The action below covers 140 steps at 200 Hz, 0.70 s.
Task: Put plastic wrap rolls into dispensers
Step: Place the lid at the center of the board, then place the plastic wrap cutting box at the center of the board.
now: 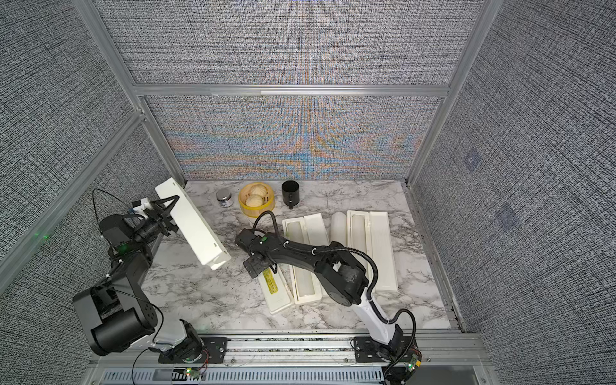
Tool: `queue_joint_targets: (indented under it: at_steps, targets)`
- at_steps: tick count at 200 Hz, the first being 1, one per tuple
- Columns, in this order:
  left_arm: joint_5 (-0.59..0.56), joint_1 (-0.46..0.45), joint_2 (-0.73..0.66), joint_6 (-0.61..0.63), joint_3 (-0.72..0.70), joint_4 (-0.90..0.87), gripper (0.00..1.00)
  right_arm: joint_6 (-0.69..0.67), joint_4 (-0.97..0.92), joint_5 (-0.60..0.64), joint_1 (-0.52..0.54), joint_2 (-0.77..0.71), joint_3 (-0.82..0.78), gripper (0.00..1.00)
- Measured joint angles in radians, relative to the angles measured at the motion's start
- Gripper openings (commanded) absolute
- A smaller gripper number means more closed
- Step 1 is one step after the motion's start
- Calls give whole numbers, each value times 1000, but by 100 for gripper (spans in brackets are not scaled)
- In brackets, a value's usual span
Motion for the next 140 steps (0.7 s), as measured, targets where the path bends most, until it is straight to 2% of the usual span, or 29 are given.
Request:
queue_joint_targets:
  at_steps: [48,81,110,140]
  targets:
    - [-4,-29,-14,95,2,-114,71,9,14,-135,-67,-144,-100,99]
    - [-5,-107,-16,199,34,-239,71,32,66,-247,-163,-325,-201,88]
    - [-3,-195,-1,280,54,-299,72,90,166,-413,-250,-470,-282,81]
    - [-3,-284,26,315,63,-325,72,185,332,-618,-260,-513,-303,78]
